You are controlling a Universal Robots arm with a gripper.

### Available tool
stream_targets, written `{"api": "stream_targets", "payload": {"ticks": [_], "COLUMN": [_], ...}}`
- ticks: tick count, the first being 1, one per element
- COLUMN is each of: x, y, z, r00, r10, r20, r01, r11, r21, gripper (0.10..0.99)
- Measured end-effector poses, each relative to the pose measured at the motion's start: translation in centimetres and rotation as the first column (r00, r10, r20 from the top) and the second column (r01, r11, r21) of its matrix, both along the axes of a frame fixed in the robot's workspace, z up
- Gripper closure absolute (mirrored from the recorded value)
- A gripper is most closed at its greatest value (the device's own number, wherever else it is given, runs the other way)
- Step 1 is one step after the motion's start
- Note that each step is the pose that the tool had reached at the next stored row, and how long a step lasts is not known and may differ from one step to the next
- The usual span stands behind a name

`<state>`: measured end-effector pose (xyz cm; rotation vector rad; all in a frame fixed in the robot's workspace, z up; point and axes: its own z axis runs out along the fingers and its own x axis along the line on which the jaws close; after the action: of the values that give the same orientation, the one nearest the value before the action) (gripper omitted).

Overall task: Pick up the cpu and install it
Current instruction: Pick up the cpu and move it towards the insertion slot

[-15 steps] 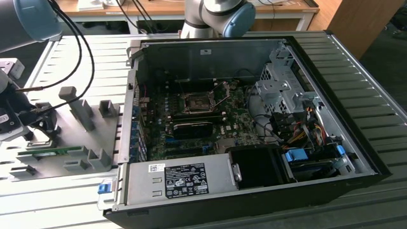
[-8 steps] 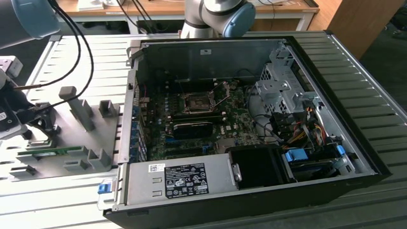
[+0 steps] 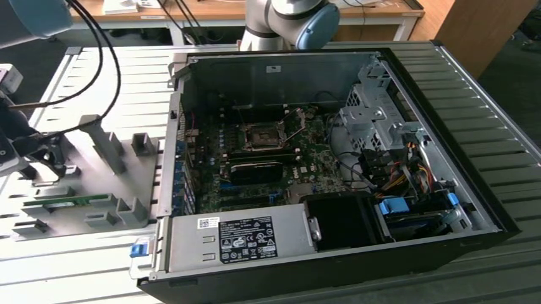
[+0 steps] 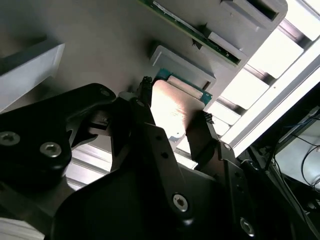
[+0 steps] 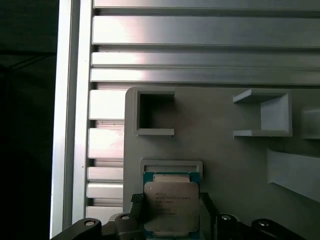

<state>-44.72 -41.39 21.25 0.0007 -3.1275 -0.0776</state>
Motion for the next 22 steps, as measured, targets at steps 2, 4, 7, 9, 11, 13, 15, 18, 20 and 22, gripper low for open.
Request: {"api": "stream_targets", "payload": {"ticks": [2, 4, 7, 9, 11, 13, 15, 18, 20, 22], "x": [0.0, 0.0, 0.0, 0.0, 0.0, 0.0, 0.0, 0.0, 0.0, 0.0], "y": [0.0, 0.0, -0.01, -0.01, -0.01, -0.01, -0.01, -0.01, -0.01, -0.01], "z": [0.46, 1.24, 1.72, 1.88, 2.07, 2.27, 2.52, 3.03, 3.35, 3.71], "r00": [1.0, 1.0, 1.0, 1.0, 1.0, 1.0, 1.0, 1.0, 1.0, 1.0], "r10": [0.0, 0.0, 0.0, 0.0, 0.0, 0.0, 0.0, 0.0, 0.0, 0.0], "r20": [0.0001, -0.0004, -0.0004, -0.0004, -0.0006, -0.0005, -0.0005, -0.0005, -0.0005, -0.0005], "r01": [0.0, 0.0, 0.0, 0.0, 0.0, 0.0, 0.0, 0.0, 0.0, 0.0], "r11": [1.0, 1.0, 1.0, 1.0, 1.0, 1.0, 1.0, 1.0, 1.0, 1.0], "r21": [0.0, 0.001, 0.004, 0.004, 0.004, 0.004, 0.004, 0.004, 0.004, 0.004], "gripper": [0.557, 0.557, 0.557, 0.557, 0.557, 0.557, 0.557, 0.557, 0.557, 0.557]}}
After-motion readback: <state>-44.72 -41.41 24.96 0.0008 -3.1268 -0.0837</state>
